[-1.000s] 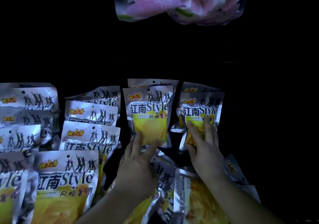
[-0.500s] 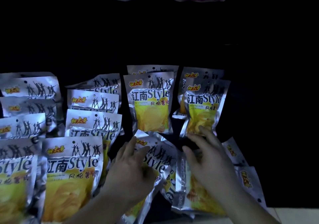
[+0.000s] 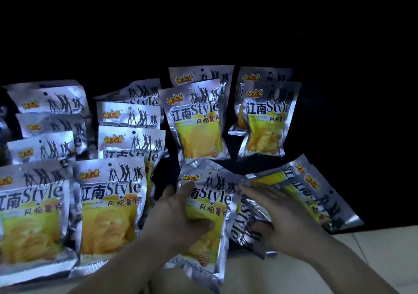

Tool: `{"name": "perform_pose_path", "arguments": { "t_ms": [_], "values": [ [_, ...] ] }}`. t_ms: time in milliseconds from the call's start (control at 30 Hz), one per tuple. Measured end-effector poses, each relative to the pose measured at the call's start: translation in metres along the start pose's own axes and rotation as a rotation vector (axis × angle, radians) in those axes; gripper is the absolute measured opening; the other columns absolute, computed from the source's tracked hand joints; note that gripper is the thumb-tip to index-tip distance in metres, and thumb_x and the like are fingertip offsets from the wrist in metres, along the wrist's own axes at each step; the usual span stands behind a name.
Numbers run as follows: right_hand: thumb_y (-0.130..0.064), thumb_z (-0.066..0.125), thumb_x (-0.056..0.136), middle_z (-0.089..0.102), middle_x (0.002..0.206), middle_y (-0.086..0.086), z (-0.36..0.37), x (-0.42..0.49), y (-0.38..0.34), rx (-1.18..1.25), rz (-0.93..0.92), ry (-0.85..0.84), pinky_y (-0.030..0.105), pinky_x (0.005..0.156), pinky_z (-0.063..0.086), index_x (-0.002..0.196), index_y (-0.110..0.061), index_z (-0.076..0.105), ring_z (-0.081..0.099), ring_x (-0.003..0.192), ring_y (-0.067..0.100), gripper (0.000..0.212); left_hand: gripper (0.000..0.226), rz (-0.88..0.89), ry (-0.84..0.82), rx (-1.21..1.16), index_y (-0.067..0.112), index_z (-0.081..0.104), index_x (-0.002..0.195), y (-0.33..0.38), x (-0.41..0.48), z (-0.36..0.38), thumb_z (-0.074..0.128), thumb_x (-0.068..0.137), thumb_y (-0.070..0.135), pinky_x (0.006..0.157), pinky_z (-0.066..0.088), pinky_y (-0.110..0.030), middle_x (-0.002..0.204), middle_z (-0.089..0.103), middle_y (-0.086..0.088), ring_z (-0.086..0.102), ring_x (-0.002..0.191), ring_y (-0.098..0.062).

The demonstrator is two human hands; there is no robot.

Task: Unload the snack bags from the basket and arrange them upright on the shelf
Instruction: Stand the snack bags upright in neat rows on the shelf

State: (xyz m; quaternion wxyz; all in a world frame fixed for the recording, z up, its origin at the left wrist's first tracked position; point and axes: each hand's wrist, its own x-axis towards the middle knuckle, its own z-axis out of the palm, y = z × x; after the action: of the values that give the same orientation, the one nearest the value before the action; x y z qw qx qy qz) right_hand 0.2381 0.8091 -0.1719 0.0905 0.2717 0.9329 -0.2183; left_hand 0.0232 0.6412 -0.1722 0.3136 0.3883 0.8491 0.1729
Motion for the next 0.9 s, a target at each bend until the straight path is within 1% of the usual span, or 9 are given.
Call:
{"name": "perform_pose_path", "arguments": {
  "t_ms": [100,200,333,400,500,600,667,733,900],
  "values": [
    [-0.039,0.074,0.084,0.016,0.157,-0.039,-0.007,-0.004,0.013,0.083,-0.008,-0.031,0.031,0.125,0.009,0.151,-0.061,0.016,0.012,0.149,-0.009,0.091,0.102,0.011,0.014,0.009,0.051,0.026,0.15,-0.008,0.0,0.001,0.071,0.062,0.078,0.101,0.05,-0.038,0.135,0.053,0.009,0.054,0.123,-0.021],
    [-0.053,0.068,0.08,0.021,0.152,-0.041,-0.008,-0.002,0.01,0.081,0.021,-0.014,0.036,0.121,0.025,0.151,-0.057,0.026,0.029,0.144,0.002,0.082,0.104,0.019,0.01,0.043,0.052,0.023,0.151,-0.01,0.001,0.002,0.063,0.061,0.084,0.107,0.046,-0.042,0.14,0.051,0.009,0.048,0.129,-0.024],
    [-0.077,0.047,0.084,0.017,0.157,-0.036,-0.013,0.013,-0.011,0.093,0.043,0.124,0.033,0.108,0.042,0.144,-0.055,0.042,0.036,0.141,0.002,0.065,0.095,0.02,0.027,0.053,0.051,0.027,0.152,-0.002,0.01,-0.003,0.061,0.068,0.083,0.12,0.03,-0.048,0.166,0.018,0.002,0.016,0.153,-0.031],
    [-0.064,0.046,0.096,0.002,0.162,-0.033,-0.017,0.029,-0.027,0.146,0.029,0.102,0.031,0.112,0.039,0.148,-0.055,0.035,0.023,0.149,0.003,0.055,0.087,0.079,0.061,0.01,0.048,0.035,0.15,0.003,0.023,-0.005,0.062,0.073,0.077,0.117,0.035,-0.049,0.166,0.015,0.007,0.019,0.153,-0.03],
    [-0.056,0.048,0.1,-0.013,0.164,-0.028,-0.015,0.057,-0.051,0.124,-0.025,0.024,0.042,0.122,0.028,0.153,-0.055,0.02,-0.012,0.154,0.006,0.06,0.078,0.114,0.078,-0.079,0.048,0.035,0.15,0.007,0.051,-0.005,0.054,0.076,0.066,0.108,0.045,-0.052,0.163,0.024,0.009,0.03,0.15,-0.027],
    [-0.07,0.049,0.092,-0.01,0.167,-0.019,-0.012,0.074,-0.062,0.054,0.015,-0.054,0.049,0.116,0.038,0.15,-0.062,-0.002,-0.005,0.156,0.015,0.078,0.079,0.094,0.061,-0.151,0.048,0.026,0.153,0.01,0.073,-0.006,0.047,0.077,0.055,0.111,0.043,-0.051,0.167,0.016,0.008,0.019,0.155,-0.025],
    [-0.076,0.051,0.087,-0.008,0.168,-0.017,-0.011,0.082,-0.064,0.001,0.014,-0.078,0.048,0.11,0.045,0.151,-0.06,-0.005,0.003,0.157,0.018,0.087,0.077,0.099,0.057,-0.137,0.045,0.019,0.157,0.011,0.08,-0.007,0.05,0.087,0.046,0.117,0.037,-0.049,0.17,0.005,0.005,0.01,0.157,-0.024],
    [-0.075,0.058,0.084,-0.009,0.168,-0.019,-0.012,0.089,-0.064,-0.002,0.002,-0.103,0.048,0.103,0.05,0.152,-0.058,-0.004,0.011,0.156,0.019,0.093,0.077,0.108,0.058,-0.128,0.045,0.015,0.159,0.011,0.083,-0.009,0.053,0.092,0.039,0.119,0.035,-0.047,0.17,-0.002,0.005,0.007,0.157,-0.022],
    [-0.07,0.072,0.075,-0.018,0.158,-0.024,-0.015,0.095,-0.063,0.045,0.028,-0.07,0.046,0.099,0.052,0.15,-0.06,-0.015,0.015,0.153,0.022,0.116,0.079,0.156,0.114,-0.164,0.046,0.021,0.158,0.008,0.09,-0.015,0.055,0.093,0.017,0.109,0.046,-0.042,0.169,-0.009,0.01,0.006,0.157,-0.018]
  ]
}}
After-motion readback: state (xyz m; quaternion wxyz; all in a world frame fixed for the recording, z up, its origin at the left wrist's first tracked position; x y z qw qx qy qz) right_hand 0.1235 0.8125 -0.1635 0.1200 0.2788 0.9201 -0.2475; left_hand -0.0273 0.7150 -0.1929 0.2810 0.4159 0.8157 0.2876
